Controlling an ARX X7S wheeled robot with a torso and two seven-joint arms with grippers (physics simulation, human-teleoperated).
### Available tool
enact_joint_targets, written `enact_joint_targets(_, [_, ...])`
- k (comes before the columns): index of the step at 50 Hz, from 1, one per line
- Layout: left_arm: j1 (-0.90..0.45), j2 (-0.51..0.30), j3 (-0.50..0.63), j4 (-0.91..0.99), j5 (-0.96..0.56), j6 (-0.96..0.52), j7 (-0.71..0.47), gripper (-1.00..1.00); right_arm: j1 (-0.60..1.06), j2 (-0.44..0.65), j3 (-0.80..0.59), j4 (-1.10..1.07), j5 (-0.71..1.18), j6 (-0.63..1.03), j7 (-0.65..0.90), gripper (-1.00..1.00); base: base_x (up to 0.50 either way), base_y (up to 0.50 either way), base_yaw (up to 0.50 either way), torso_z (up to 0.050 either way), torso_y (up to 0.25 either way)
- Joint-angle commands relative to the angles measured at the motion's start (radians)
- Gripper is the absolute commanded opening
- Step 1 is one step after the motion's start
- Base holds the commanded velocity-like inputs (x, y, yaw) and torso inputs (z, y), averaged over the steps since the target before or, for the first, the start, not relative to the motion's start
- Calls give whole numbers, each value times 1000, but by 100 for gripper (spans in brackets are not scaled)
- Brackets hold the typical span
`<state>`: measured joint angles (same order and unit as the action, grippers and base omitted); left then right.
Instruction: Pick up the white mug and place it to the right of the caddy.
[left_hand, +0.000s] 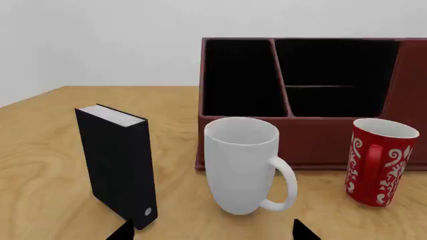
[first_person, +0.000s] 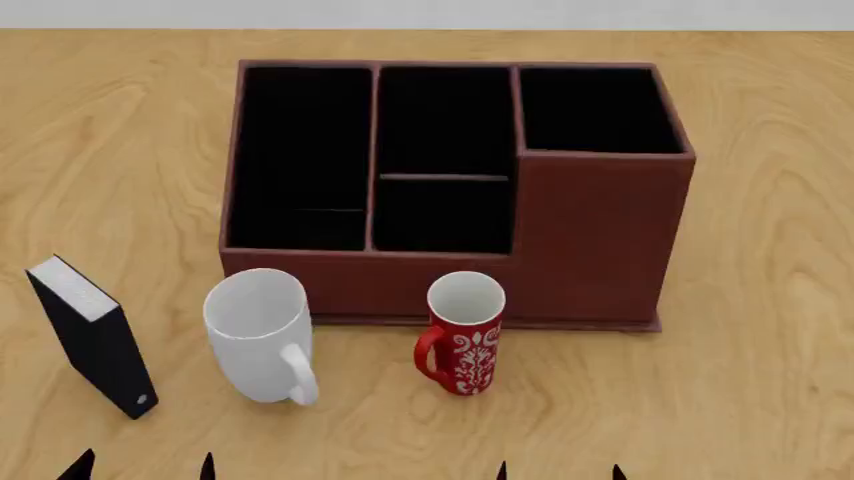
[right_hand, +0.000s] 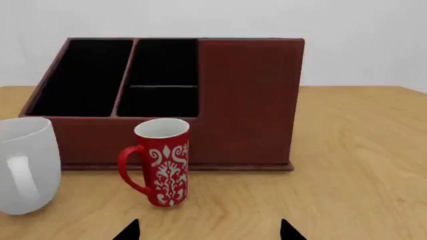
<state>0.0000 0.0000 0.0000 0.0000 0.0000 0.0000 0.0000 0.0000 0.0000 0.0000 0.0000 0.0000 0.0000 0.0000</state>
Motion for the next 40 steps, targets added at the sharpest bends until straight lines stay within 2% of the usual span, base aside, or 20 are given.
enact_joint_targets(1, [0, -10, 11, 0, 0, 0, -11, 100, 0, 9, -13, 0, 0, 0, 13, 100, 0, 0, 0, 0, 0])
enact_joint_targets(5, [-5, -29, 31, 21, -6, -23, -25, 100, 13, 37, -48, -47, -6, 111, 7, 100, 0, 0, 0, 0, 0])
enact_joint_targets(15, [-19, -60, 63, 225, -12, -213, -51, 100, 53, 86, -109, -203, -52, 284, -1, 100, 0, 0, 0, 0, 0])
enact_joint_targets(28, [-65, -88, 94, 419, -10, -389, -69, 100, 120, 130, -124, -513, -72, 596, -15, 100, 0, 0, 0, 0, 0])
enact_joint_targets(40, [-145, -115, 129, 537, -13, -550, -68, 100, 240, 160, -131, -623, -86, 798, -33, 100, 0, 0, 0, 0, 0])
